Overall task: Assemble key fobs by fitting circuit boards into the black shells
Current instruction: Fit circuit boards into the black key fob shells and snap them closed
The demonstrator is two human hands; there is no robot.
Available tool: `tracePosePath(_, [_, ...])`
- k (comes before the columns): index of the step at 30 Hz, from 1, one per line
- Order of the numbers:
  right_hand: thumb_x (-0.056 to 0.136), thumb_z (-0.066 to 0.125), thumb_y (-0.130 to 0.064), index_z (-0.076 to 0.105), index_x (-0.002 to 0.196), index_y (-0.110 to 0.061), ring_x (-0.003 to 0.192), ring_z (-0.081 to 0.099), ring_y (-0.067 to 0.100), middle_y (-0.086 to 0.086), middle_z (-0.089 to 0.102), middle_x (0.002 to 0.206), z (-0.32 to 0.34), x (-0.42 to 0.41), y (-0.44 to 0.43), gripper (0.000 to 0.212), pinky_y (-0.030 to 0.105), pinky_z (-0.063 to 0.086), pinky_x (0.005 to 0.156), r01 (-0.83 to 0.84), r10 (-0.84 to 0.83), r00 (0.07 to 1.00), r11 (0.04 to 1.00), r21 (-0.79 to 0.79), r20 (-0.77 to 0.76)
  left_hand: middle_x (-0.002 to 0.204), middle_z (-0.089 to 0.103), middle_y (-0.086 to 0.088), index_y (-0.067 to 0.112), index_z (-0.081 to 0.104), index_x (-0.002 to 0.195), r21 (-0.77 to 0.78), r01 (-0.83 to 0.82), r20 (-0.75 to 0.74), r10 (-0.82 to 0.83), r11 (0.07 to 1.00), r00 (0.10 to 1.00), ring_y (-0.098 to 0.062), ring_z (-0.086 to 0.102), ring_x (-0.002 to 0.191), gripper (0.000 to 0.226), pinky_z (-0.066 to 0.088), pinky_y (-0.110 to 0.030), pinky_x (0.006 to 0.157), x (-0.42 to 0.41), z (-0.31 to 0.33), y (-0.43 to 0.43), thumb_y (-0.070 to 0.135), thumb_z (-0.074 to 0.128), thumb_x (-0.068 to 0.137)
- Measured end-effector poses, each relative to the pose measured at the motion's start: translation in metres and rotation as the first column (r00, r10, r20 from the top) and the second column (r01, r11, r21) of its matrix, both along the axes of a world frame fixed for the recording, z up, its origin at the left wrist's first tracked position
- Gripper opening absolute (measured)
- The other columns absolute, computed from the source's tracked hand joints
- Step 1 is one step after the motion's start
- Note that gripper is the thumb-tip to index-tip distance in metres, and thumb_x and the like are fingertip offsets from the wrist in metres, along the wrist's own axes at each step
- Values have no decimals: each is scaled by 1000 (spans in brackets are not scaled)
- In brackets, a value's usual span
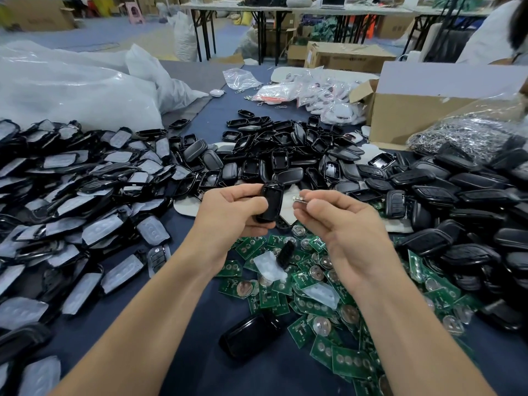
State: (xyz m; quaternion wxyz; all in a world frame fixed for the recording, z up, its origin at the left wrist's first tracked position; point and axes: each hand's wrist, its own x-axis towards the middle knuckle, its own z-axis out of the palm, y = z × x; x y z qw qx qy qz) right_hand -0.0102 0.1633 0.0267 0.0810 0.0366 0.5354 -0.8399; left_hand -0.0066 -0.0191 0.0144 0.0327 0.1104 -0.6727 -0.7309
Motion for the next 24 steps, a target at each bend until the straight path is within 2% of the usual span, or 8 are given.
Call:
tracePosePath(4, [81, 58, 29, 72, 90, 0, 77, 78, 23, 3, 79, 77, -5, -1, -6, 34, 22, 61, 71, 15, -18, 998, 999, 38, 61, 91, 81, -7, 13, 74, 113, -44, 11, -17, -12, 999, 1000, -23, 78, 84, 25, 63, -31, 66, -1, -4, 1, 1, 73, 91])
tracePosePath(8, [81, 61, 27, 72, 107, -8, 81, 79, 26, 8, 79, 83, -4, -4, -5, 45, 24, 61, 70, 43, -46, 996, 998, 51, 71, 92, 81, -10, 6, 73, 117, -58, 33, -18, -34, 998, 999, -26, 78, 85, 28, 65, -35, 68, -1, -5, 2, -1, 73, 90])
tracePosePath(10, [86, 63, 22, 72, 100, -7, 75, 78, 24, 4, 75, 69, -3, -3, -6, 33, 24, 61, 67, 53, -56, 998, 997, 57, 42, 93, 81, -10, 6, 73, 118, -67, 36, -21, -38, 997, 999, -27, 78, 88, 29, 65, -36, 70, -2, -6, 2, 0, 73, 90])
tracePosePath(13, [91, 63, 15, 72, 94, -6, 62, 72, 19, 7, 73, 68, -1, -3, -9, 23, 23, 58, 58, 66, -68, 998, 992, 105, 16, 93, 81, -9, 6, 73, 118, -80, 28, -22, -30, 996, 999, -25, 78, 86, 29, 65, -35, 68, -1, -6, 2, 0, 73, 90])
tracePosePath(17, [96, 60, 3, 76, 76, -18, 59, 56, 11, 2, 69, 70, -1, -1, -10, 34, 23, 48, 54, 79, -69, 996, 965, 248, -48, 91, 81, -9, 6, 75, 116, -85, 11, -21, -13, 996, 1000, -21, 78, 82, 26, 62, -29, 62, -1, -5, 2, 0, 73, 91])
tracePosePath(19, [95, 66, -5, 78, 70, -24, 59, 53, 6, -6, 69, 69, 0, -1, -11, 34, 24, 45, 63, 107, -85, 993, 938, 329, -81, 88, 81, -7, 8, 75, 114, -83, 11, -20, -13, 996, 1000, -20, 78, 80, 25, 62, -28, 61, -2, -5, 2, -1, 72, 91])
tracePosePath(21, [93, 71, -8, 81, 72, -26, 65, 61, 2, -9, 74, 72, 2, 0, -10, 29, 22, 47, 72, 127, -91, 989, 925, 357, -116, 86, 81, -6, 10, 75, 112, -76, 13, -21, -14, 997, 1000, -19, 79, 78, 24, 62, -27, 60, -1, -5, 2, -2, 72, 91])
tracePosePath(24, [93, 69, -8, 81, 71, -26, 55, 51, 4, -4, 63, 62, 6, 5, -8, 30, 13, 45, 59, 116, -66, 982, 952, 284, -179, 86, 81, -5, 10, 74, 113, -70, 9, -20, -10, 997, 1000, -20, 79, 80, 25, 62, -28, 61, -1, -5, 2, -2, 72, 91])
